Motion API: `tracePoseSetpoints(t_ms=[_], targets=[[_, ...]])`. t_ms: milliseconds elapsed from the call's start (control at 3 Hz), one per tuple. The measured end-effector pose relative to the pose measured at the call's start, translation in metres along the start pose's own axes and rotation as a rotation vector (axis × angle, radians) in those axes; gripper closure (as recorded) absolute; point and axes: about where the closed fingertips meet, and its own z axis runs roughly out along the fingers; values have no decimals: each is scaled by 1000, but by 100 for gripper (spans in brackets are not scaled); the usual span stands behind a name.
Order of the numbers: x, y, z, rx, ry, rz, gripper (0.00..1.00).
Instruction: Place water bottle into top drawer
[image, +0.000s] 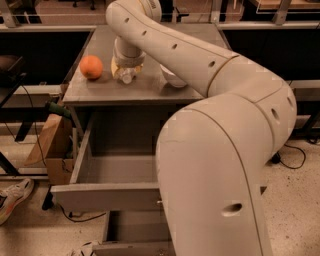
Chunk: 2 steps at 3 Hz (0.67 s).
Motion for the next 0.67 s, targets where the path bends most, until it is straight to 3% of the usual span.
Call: tracePoseSetpoints(t_ms=[333,667], targets=[[3,-16,-15,14,-36,28,100],[7,-39,-54,10,-130,42,100]])
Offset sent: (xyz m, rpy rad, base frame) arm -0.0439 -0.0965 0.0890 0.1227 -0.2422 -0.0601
